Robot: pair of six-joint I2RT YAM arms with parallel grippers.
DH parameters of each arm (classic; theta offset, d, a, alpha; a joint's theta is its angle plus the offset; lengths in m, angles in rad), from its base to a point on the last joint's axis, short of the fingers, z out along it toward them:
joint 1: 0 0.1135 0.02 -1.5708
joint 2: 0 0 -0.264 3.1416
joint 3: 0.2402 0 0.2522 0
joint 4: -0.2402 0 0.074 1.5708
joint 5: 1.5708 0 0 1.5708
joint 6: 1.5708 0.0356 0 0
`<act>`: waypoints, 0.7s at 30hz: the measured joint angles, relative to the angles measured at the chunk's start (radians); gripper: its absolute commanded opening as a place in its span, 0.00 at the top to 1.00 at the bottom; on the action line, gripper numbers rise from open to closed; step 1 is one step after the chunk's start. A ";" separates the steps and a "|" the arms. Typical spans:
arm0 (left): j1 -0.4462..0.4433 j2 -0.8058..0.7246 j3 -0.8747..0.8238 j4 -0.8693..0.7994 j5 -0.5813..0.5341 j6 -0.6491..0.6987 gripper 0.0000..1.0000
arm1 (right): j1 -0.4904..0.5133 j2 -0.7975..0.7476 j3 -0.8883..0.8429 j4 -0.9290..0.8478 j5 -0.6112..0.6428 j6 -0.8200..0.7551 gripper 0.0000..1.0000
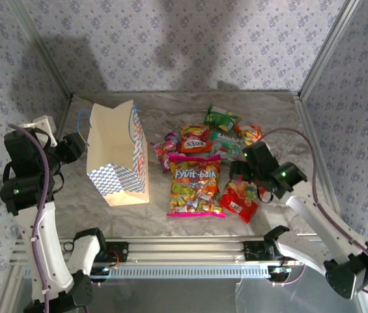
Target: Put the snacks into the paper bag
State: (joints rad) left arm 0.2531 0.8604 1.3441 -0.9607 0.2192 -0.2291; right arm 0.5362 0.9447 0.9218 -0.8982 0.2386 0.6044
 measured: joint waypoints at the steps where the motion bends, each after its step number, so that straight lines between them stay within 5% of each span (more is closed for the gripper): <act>1: 0.000 0.003 0.000 0.006 0.000 -0.001 0.39 | -0.005 -0.027 -0.021 -0.003 -0.019 0.024 0.00; 21: 0.000 0.034 0.002 0.042 0.000 -0.001 0.39 | -0.206 -0.290 -0.425 0.008 -0.344 0.351 0.00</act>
State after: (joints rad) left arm 0.2527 0.8948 1.3457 -0.9188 0.2195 -0.2298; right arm 0.3298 0.6548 0.4973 -0.8902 -0.1055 0.9550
